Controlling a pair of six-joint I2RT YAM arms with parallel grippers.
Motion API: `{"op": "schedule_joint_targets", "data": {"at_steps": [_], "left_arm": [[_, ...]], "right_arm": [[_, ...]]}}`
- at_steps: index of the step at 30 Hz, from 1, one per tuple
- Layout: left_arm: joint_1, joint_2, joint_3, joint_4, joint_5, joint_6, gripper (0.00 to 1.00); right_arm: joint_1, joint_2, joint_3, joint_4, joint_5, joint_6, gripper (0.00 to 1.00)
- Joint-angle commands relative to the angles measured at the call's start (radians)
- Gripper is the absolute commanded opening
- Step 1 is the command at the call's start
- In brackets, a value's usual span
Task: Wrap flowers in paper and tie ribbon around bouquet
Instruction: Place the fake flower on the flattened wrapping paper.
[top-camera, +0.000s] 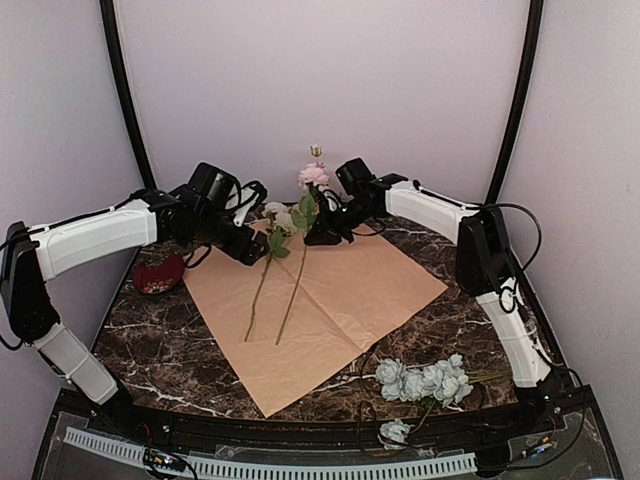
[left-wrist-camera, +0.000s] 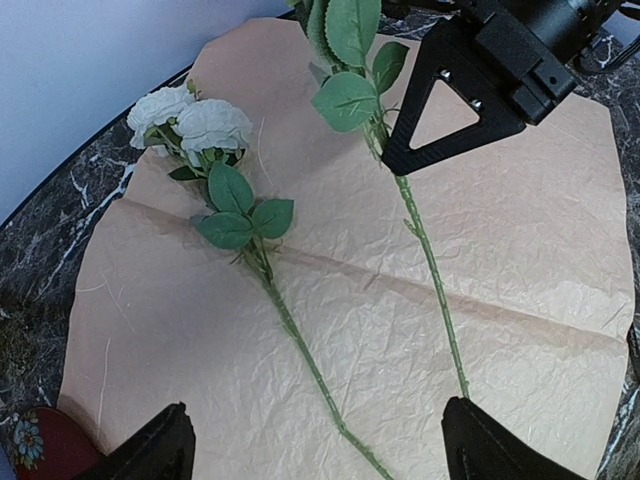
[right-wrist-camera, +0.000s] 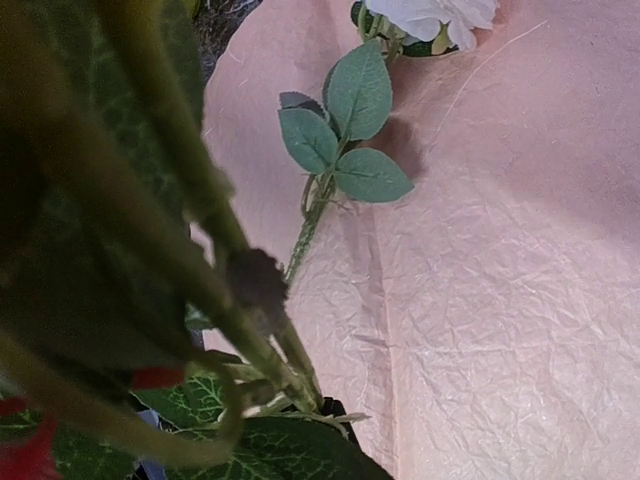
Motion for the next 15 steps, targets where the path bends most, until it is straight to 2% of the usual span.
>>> {"op": "schedule_joint_targets", "data": {"at_steps": [1,4,5,6,10,11,15], "left_arm": [[0.002,0.026,0.0,-0.016,0.018,-0.013,0.88],[0.002,0.038,0.002,-0.023,0.028,-0.026,0.86],[0.003,0.042,0.001,-0.023,0.033,-0.031,0.86],[0.008,0.047,-0.001,-0.022,0.035,-0.033,0.85],[0.044,0.085,-0.004,-0.02,0.053,-0.06,0.77],[0.056,0.098,-0.001,-0.023,0.068,-0.074,0.67],[0.105,0.173,0.01,-0.039,0.078,-0.094,0.42]], "right_arm": [[-0.006,0.067,-0.006,0.17,0.045,0.034,0.13],[-0.011,0.083,-0.033,0.274,0.097,0.056,0.29],[-0.013,0.088,-0.036,0.295,0.106,0.06,0.39],[-0.017,0.092,-0.03,0.304,0.115,0.059,0.42],[-0.031,0.054,-0.027,0.273,0.202,0.026,0.43],[-0.032,0.029,-0.044,0.263,0.224,0.008,0.43],[-0.033,-0.125,-0.183,0.224,0.295,-0.074,0.43]]}}
